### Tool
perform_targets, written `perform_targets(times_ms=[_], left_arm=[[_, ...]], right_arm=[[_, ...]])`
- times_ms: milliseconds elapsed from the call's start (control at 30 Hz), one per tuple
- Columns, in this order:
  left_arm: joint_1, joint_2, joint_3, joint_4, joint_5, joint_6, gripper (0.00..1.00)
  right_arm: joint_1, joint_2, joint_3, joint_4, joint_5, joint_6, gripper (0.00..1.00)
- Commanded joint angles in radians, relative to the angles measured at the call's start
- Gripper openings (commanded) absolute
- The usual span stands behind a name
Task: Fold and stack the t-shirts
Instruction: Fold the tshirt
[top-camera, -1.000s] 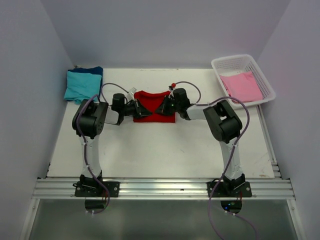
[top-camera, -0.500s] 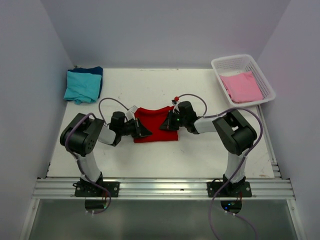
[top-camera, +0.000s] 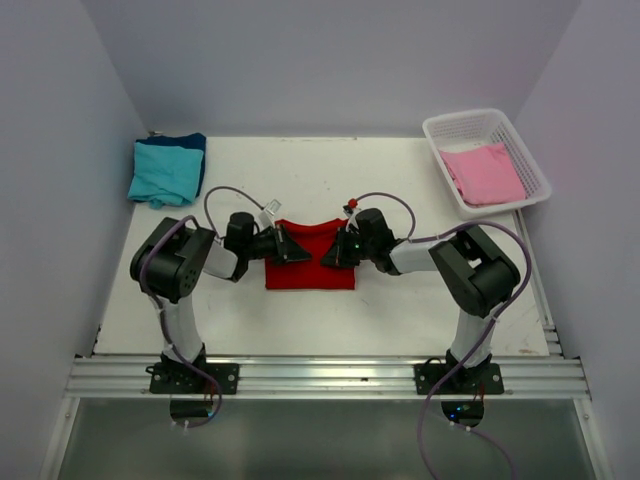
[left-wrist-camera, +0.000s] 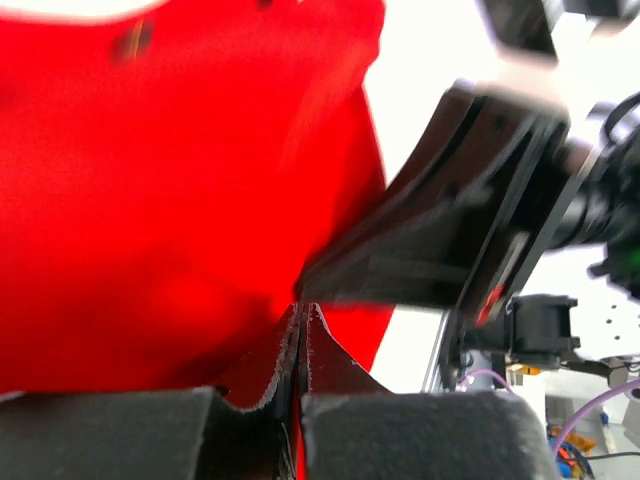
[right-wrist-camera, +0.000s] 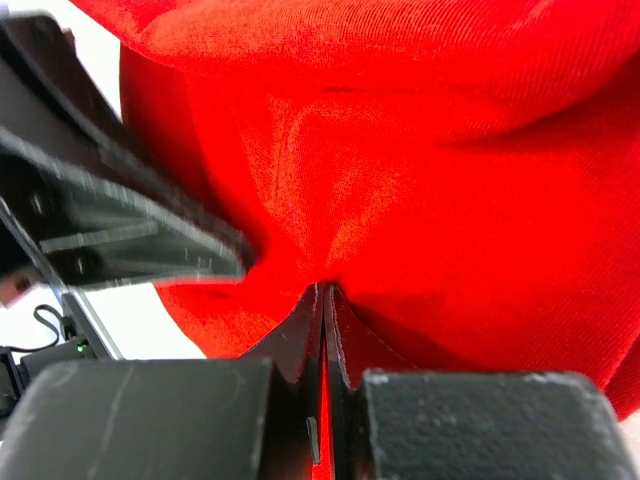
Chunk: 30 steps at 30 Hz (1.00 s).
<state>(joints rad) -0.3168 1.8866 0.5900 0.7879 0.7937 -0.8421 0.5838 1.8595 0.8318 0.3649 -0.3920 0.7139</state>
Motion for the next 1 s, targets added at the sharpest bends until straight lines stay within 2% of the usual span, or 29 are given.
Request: perform_targets(times_ms=[0,100,200,400,533,733,967], left_arm=[[-0.005,0.075,0.114,0.158,0.058,-0.058,0.0],[-0.007,0.179,0.204,0.269,0.094,-0.147,0.0],[-0.007,0.275,0.293,0.264,0.102,-0.169,0.0],[-0.005,0.382,0.445,-0.017,0.012,-0.068,0.0],[0.012,0.424,0.522,-0.091,-0.077,-0.058,0.0],[0.054,0.359,0.559,-0.214,-0.212,-0.006,0.0],[0.13,0.356,0.614,-0.363,-0.295,0.044,0.0]], right_arm=[[0.002,0.036,0.001,-0.081,0.062,-0.048,0.0],[0.002,0.035,0.004,-0.089,0.061,-0.053,0.0],[0.002,0.027,0.007,-0.098,0.061,-0.057,0.0],[0.002,0.001,0.015,-0.129,0.07,-0.07,0.0],[0.002,-0.013,0.009,-0.141,0.079,-0.083,0.0],[0.002,-0.02,-0.017,-0.142,0.082,-0.093,0.0],[0.002,-0.023,-0.028,-0.144,0.09,-0.096,0.0]])
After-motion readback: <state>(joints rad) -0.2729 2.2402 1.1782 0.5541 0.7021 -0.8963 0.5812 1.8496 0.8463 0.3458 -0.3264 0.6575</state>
